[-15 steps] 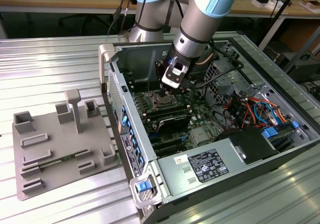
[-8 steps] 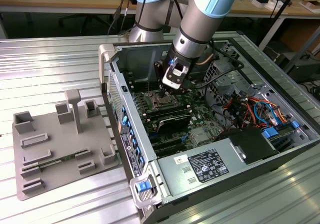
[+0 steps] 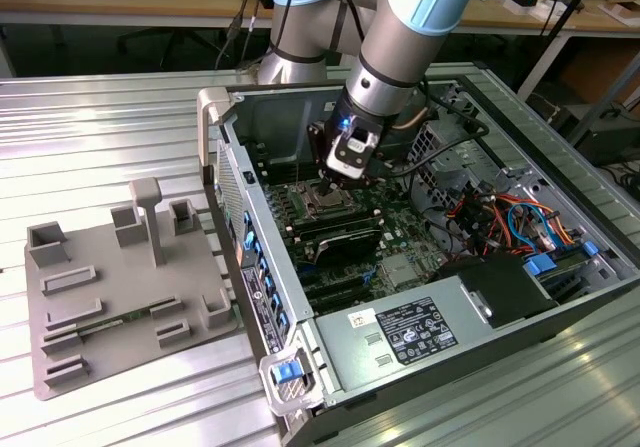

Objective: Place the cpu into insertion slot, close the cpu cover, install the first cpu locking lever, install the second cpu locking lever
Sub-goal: 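Install the first cpu locking lever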

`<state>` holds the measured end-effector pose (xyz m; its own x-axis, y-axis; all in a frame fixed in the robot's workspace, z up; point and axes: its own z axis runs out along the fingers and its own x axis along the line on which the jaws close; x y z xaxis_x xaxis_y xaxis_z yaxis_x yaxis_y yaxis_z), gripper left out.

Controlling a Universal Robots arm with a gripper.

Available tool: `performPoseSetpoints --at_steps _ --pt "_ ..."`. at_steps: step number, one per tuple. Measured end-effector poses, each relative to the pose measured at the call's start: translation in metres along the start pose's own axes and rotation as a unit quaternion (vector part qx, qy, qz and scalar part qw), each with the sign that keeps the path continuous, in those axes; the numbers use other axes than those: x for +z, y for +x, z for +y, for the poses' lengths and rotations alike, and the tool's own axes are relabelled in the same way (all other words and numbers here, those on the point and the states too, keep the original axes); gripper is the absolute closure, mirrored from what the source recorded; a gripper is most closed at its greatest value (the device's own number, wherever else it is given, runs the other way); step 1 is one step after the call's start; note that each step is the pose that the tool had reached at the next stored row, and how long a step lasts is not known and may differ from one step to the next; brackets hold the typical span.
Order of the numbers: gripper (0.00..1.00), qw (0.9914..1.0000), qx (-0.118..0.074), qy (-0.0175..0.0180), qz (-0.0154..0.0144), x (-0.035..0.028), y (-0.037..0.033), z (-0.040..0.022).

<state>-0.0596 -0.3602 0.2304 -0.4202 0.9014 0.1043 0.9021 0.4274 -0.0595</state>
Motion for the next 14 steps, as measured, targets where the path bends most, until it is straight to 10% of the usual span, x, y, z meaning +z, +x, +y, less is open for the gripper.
performPoseSetpoints --at_steps 14 --pt "0.89 0.99950 -0.031 0.0033 -0.0019 0.0000 0.0000 0.0000"
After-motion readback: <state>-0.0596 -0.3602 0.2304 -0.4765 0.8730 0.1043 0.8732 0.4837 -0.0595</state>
